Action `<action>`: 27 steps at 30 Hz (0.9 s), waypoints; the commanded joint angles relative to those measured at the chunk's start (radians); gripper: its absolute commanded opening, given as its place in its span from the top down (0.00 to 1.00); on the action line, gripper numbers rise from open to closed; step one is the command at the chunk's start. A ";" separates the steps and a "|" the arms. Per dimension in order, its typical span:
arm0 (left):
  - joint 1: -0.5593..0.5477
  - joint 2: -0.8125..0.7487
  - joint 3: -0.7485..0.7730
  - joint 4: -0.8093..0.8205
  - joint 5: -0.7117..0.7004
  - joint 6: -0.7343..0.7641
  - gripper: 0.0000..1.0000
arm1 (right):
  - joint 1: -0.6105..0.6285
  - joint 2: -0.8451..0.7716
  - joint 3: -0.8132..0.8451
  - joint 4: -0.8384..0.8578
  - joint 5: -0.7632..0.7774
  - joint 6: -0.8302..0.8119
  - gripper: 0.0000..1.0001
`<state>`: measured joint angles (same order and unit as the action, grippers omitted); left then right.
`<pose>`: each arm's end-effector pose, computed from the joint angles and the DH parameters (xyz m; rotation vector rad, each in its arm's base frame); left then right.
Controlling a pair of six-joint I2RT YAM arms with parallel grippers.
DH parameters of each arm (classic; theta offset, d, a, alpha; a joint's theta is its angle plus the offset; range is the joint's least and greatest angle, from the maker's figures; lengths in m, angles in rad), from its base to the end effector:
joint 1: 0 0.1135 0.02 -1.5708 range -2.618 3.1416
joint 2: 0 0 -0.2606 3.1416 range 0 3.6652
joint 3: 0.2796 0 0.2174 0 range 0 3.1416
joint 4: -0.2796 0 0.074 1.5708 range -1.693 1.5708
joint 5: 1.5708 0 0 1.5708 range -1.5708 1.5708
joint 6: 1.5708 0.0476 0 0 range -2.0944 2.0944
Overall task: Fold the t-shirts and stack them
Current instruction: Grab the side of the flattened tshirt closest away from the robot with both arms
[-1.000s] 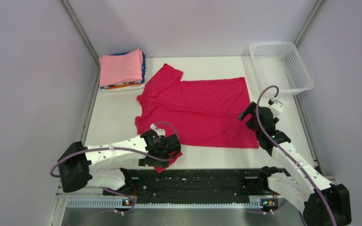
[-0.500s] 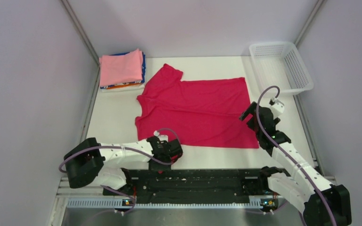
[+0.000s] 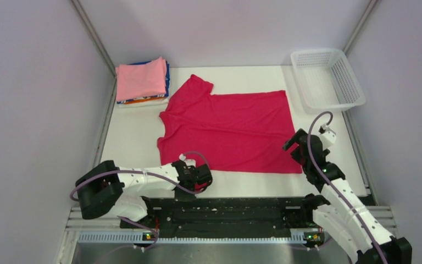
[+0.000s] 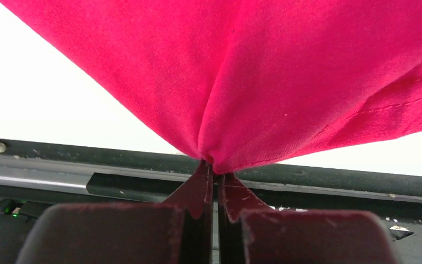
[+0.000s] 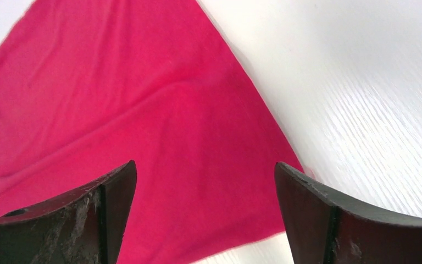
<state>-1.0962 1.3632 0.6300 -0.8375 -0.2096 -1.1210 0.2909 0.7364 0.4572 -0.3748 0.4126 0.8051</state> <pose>0.0827 -0.1393 0.1527 -0.0366 2.9505 0.1383 0.1374 0.0212 0.2171 0.7633 2.0279 0.1691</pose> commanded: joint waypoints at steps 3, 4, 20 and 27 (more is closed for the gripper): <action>0.008 -0.092 0.053 0.022 -0.110 0.065 1.00 | -0.009 -0.147 -0.048 -0.236 -0.017 0.118 0.09; 0.008 -0.118 0.056 0.014 -0.110 0.077 1.00 | -0.009 -0.163 -0.057 -0.251 -0.022 0.138 0.11; 0.010 -0.197 0.108 -0.057 -0.076 0.157 1.00 | -0.008 -0.088 -0.171 -0.232 -0.030 0.268 0.39; 0.012 -0.216 0.117 -0.084 -0.051 0.164 1.00 | -0.008 -0.066 -0.193 -0.198 0.005 0.277 0.54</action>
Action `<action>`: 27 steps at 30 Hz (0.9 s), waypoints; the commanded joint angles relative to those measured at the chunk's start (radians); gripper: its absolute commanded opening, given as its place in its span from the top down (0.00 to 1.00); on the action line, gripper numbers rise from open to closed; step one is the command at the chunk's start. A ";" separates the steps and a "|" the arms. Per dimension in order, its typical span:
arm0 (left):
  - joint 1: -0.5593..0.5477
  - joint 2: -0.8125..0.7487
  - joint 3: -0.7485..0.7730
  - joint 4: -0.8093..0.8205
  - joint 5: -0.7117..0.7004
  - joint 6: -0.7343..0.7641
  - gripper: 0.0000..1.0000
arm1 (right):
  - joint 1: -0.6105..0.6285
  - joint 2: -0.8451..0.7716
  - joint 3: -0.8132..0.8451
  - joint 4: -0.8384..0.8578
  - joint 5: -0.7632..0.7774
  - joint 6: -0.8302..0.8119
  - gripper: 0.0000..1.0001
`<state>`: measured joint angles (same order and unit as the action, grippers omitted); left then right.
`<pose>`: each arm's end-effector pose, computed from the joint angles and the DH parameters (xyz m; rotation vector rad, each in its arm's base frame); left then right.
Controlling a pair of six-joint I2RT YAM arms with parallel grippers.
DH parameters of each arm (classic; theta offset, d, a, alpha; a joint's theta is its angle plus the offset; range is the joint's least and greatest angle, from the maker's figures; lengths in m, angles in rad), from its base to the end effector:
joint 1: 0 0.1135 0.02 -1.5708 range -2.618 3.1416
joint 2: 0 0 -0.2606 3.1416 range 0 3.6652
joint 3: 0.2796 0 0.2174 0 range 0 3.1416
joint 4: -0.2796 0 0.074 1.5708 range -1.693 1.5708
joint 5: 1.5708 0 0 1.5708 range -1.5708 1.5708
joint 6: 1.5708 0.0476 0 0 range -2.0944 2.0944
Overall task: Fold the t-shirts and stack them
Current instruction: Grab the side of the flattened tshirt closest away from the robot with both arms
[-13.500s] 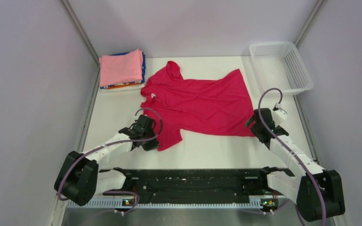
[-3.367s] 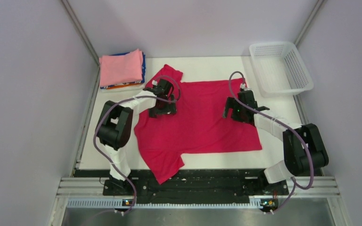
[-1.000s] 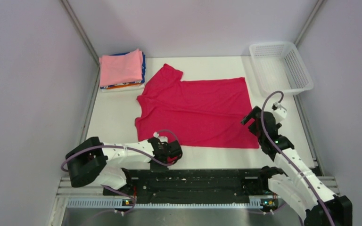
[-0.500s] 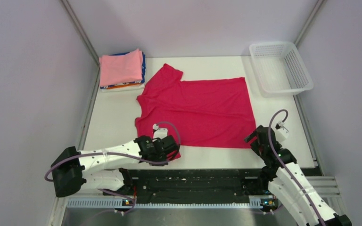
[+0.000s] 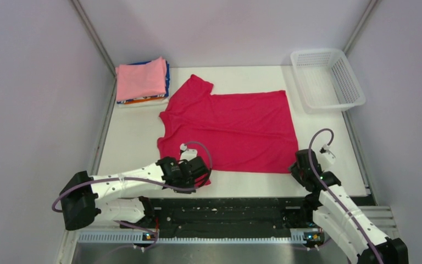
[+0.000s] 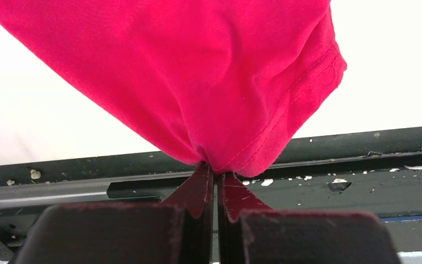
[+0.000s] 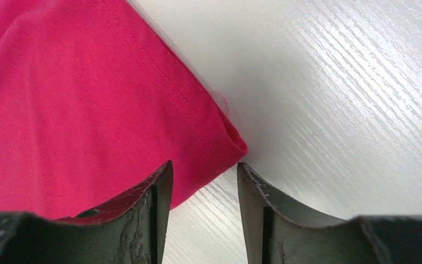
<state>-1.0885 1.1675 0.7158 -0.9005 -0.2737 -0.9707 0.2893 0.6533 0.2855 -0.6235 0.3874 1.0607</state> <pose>0.0846 -0.1339 0.1990 0.1224 2.7927 -0.0646 0.0955 0.0097 0.1539 1.0565 2.2203 0.0814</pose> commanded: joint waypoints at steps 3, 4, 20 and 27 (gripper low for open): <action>0.012 -0.017 0.038 -0.019 0.009 0.015 1.00 | -0.007 0.045 -0.026 0.075 0.024 0.024 0.56; 0.014 -0.015 0.041 -0.018 0.008 0.015 1.00 | -0.007 0.053 -0.025 0.078 0.026 0.023 0.59; 0.016 -0.084 -0.021 -0.056 0.118 -0.113 1.00 | -0.007 -0.017 0.079 -0.089 0.038 -0.044 1.00; 0.013 -0.121 -0.075 -0.046 0.226 -0.170 1.00 | -0.002 -0.023 0.076 -0.101 -0.058 -0.035 1.00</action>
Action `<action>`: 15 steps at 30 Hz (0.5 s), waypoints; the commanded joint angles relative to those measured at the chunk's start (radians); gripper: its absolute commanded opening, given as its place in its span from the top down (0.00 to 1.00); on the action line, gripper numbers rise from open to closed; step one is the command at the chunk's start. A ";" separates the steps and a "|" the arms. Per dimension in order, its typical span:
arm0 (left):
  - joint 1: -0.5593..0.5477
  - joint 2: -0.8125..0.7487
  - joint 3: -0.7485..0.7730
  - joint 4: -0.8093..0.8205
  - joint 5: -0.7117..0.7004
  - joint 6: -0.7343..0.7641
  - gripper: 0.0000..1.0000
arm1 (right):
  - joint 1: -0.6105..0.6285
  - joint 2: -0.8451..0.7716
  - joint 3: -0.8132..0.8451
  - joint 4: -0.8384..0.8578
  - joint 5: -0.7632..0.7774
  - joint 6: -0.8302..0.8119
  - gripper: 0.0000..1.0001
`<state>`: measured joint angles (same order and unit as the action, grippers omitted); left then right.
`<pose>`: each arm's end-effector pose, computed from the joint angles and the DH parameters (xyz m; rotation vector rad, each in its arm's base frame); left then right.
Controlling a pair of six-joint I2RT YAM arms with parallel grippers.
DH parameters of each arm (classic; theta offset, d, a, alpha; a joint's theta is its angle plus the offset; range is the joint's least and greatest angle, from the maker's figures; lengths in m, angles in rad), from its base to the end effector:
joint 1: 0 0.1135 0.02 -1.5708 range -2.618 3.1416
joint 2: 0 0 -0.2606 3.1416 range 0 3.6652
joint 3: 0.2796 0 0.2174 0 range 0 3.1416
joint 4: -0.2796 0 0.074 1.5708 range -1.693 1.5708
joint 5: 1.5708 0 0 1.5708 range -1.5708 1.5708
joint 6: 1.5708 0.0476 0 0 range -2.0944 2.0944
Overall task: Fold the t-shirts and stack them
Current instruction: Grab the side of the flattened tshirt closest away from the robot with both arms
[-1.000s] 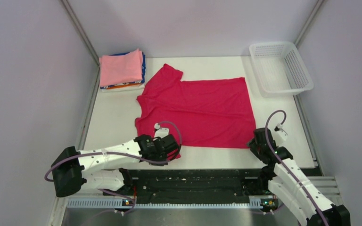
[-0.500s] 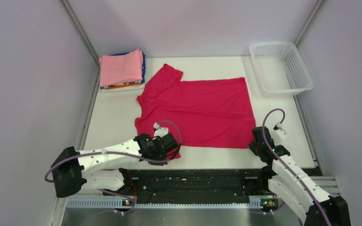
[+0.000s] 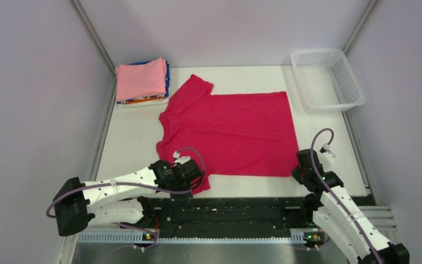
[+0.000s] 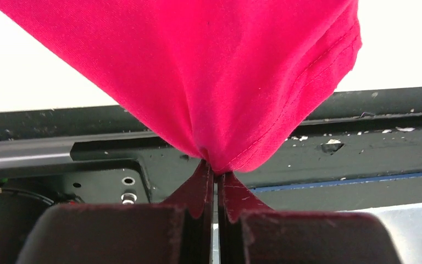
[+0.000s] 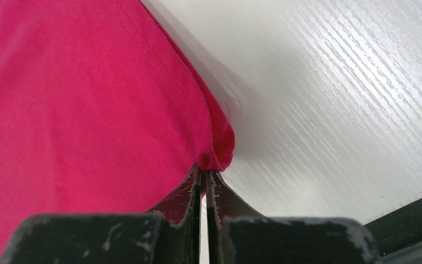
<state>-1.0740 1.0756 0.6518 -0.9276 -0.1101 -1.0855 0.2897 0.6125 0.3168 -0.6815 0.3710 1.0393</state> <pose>0.0702 -0.1186 0.1932 -0.0347 2.9341 -0.2088 0.0915 0.0093 0.1617 1.0287 2.2304 0.1002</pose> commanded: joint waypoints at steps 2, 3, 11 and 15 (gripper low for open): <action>-0.001 -0.049 -0.016 -0.026 0.067 -0.060 1.00 | 0.004 0.029 0.045 -0.044 -0.047 -0.015 1.00; -0.001 -0.056 -0.015 -0.019 0.066 -0.058 1.00 | 0.008 0.036 0.044 -0.043 -0.046 -0.014 1.00; 0.016 0.000 0.057 0.067 0.003 0.031 1.00 | 0.012 0.079 0.094 -0.016 -0.017 -0.069 1.00; 0.115 0.038 0.096 0.175 0.048 0.121 1.00 | 0.012 0.108 0.124 0.012 -0.045 -0.084 1.00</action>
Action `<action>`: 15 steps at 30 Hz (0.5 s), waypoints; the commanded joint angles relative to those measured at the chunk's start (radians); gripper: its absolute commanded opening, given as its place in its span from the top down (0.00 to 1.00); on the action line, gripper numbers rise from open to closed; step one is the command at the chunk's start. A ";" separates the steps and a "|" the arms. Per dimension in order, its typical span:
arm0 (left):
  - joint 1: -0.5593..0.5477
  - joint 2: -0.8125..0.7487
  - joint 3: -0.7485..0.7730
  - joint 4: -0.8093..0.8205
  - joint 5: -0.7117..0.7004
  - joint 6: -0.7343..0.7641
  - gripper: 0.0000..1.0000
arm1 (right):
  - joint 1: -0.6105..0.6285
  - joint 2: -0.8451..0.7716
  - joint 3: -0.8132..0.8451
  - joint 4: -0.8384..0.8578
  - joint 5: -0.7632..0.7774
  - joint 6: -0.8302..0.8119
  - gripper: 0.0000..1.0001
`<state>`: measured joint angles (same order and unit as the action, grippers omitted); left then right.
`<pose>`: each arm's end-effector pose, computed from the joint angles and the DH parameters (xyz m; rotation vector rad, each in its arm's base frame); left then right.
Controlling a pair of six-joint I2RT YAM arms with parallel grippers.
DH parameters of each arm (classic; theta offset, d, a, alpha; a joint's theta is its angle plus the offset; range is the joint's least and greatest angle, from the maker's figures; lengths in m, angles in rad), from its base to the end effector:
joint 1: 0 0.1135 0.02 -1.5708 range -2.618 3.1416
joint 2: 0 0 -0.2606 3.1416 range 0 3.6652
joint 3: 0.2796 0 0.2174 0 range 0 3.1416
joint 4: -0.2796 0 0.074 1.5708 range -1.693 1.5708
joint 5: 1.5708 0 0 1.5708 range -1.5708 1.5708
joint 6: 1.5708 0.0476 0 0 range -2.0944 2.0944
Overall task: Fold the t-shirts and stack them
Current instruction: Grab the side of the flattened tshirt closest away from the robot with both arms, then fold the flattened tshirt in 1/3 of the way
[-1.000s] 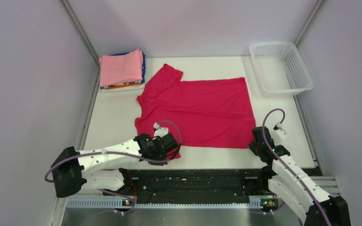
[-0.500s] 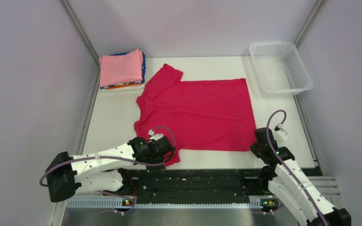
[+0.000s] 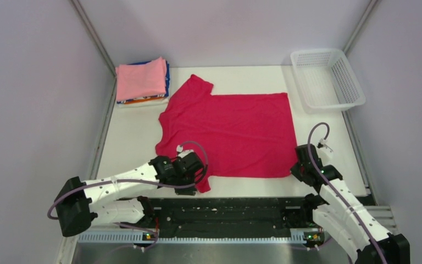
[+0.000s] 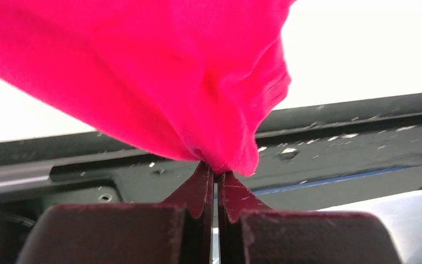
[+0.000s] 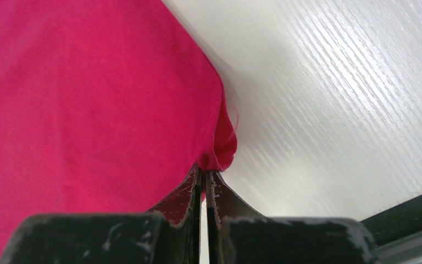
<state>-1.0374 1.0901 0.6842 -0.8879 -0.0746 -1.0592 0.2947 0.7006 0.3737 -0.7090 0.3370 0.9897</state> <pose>0.0785 -0.1260 0.2003 -0.0471 2.9239 -0.2988 0.0989 0.0136 0.1689 0.9675 2.3265 0.0702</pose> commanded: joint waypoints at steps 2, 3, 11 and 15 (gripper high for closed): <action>0.172 0.042 0.072 0.174 0.049 0.146 1.00 | 0.007 0.041 0.077 0.069 -0.023 -0.043 1.00; 0.212 0.049 0.079 0.191 0.065 0.168 1.00 | 0.006 0.054 0.083 0.090 -0.029 -0.054 1.00; 0.374 0.060 0.195 0.231 0.035 0.302 1.00 | -0.001 0.208 0.215 0.198 -0.017 -0.128 1.00; 0.459 0.080 0.239 0.256 0.013 0.342 1.00 | -0.032 0.281 0.274 0.238 -0.029 -0.175 1.00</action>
<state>-0.6453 1.1568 0.8600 -0.6952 -0.0338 -0.7948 0.2890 0.9318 0.5644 -0.5598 0.3119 0.8806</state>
